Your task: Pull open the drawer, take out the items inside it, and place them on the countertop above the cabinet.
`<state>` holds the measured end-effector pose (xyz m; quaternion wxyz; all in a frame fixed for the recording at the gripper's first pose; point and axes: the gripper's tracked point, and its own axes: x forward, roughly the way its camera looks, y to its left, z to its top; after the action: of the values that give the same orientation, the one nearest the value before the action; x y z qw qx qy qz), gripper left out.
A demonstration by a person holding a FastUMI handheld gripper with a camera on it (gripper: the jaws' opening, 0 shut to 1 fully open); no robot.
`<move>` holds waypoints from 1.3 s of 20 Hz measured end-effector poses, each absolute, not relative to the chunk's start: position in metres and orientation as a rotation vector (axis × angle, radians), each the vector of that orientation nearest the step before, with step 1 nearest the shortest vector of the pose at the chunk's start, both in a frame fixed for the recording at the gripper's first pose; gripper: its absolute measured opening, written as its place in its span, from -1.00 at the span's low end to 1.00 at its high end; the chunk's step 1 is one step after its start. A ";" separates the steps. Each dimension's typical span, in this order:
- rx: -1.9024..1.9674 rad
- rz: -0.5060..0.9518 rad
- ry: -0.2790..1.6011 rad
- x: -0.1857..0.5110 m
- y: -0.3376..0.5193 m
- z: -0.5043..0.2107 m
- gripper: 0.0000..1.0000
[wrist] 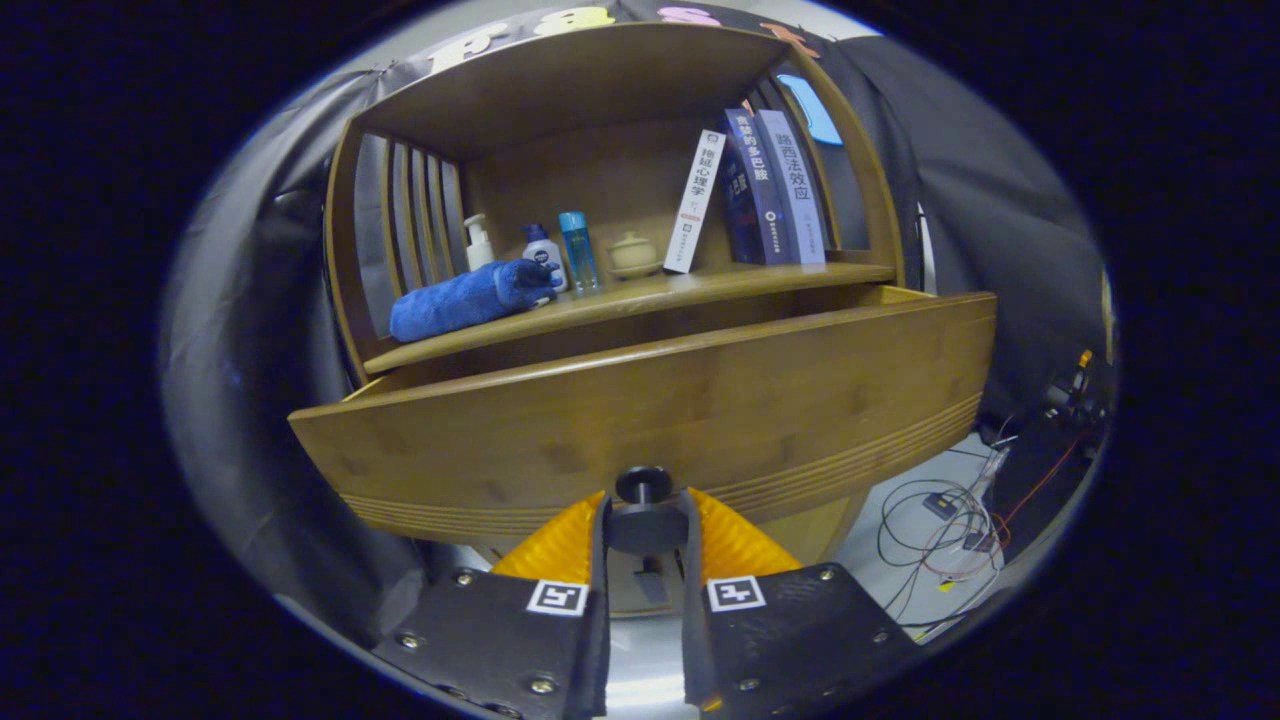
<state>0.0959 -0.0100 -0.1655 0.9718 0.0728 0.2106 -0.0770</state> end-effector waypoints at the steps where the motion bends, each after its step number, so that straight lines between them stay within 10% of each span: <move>1: 0.136 -0.161 0.434 0.088 -0.010 -0.167 -0.41; 19: 0.151 -0.156 0.417 0.049 -0.009 -0.165 -0.42; 26: 0.169 -0.125 0.468 0.039 -0.003 -0.176 0.22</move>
<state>0.0385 -0.0027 -0.1758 0.9673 0.0836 0.2313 -0.0619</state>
